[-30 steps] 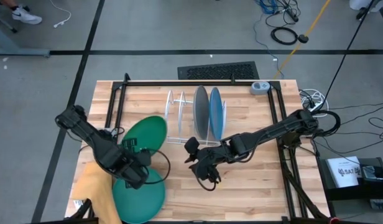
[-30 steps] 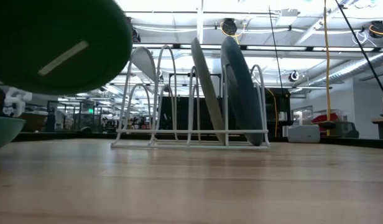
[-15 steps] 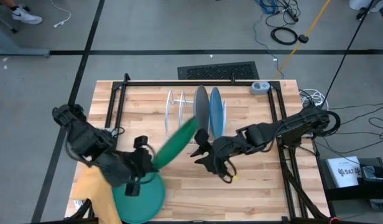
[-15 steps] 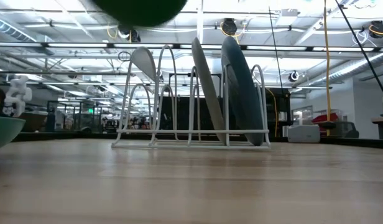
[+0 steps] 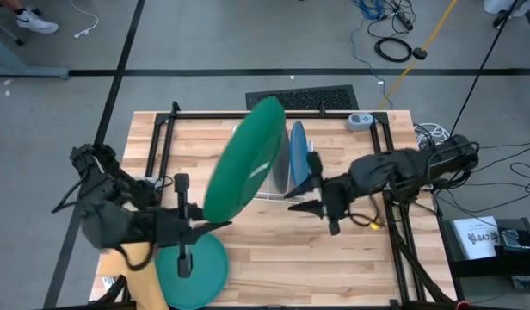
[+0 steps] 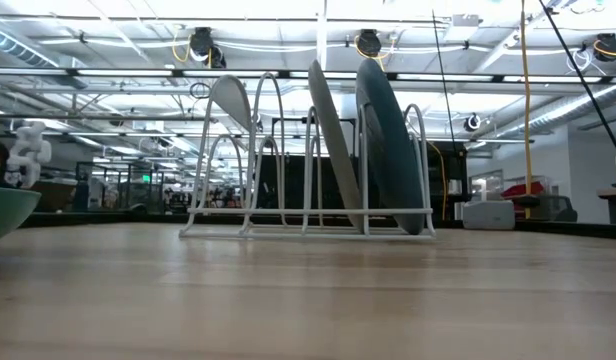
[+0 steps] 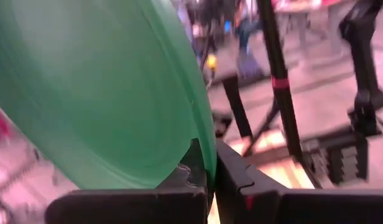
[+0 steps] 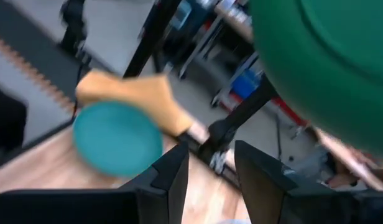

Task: Sort dishes
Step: Put the dark green plate in the dish rack

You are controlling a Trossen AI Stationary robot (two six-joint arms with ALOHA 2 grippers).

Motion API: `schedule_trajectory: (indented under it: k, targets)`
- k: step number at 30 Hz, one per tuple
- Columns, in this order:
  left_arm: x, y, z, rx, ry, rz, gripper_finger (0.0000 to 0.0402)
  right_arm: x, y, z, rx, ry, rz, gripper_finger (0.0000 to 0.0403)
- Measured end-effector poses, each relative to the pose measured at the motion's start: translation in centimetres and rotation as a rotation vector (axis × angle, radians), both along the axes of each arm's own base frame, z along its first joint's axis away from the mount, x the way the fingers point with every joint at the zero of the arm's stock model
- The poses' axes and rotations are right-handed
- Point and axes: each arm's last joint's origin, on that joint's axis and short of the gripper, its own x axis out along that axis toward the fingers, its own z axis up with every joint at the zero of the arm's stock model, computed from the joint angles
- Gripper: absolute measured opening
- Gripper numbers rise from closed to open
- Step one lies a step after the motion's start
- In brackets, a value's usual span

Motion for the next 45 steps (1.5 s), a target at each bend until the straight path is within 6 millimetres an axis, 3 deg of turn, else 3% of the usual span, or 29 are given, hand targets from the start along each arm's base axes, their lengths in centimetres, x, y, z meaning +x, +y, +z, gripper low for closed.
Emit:
schedule_trajectory:
  k: [6, 13, 18, 28, 36, 45]
  targets:
    - [-0.1, -1.2, 1.9, 0.124, -0.217, -0.212, 0.0003, -1.0, -0.4, 2.9, 0.097, -0.219, 0.011, 0.0125]
    - [-0.3, -2.0, 2.6, 0.239, -0.364, -0.482, 0.0003, -2.4, -0.7, 6.1, 0.354, -0.435, 0.193, 0.0129]
    - [-0.3, -2.1, 2.7, 0.287, -0.426, -0.614, 0.0003, -3.1, -1.0, 7.2, 0.445, -0.503, 0.328, 0.0157]
    - [2.3, 0.0, 2.4, 0.187, -0.409, -0.701, 0.0003, -3.0, -0.8, 7.4, 0.472, -0.529, 0.397, 0.0233]
    - [4.8, 1.6, 1.7, 0.113, -0.361, -0.756, 0.0003, -3.2, -0.7, 7.6, 0.468, -0.530, 0.506, 0.0224]
    - [5.3, 2.5, 1.6, 0.080, -0.351, -0.791, 0.0003, -3.4, -0.5, 7.5, 0.453, -0.504, 0.592, 0.0195]
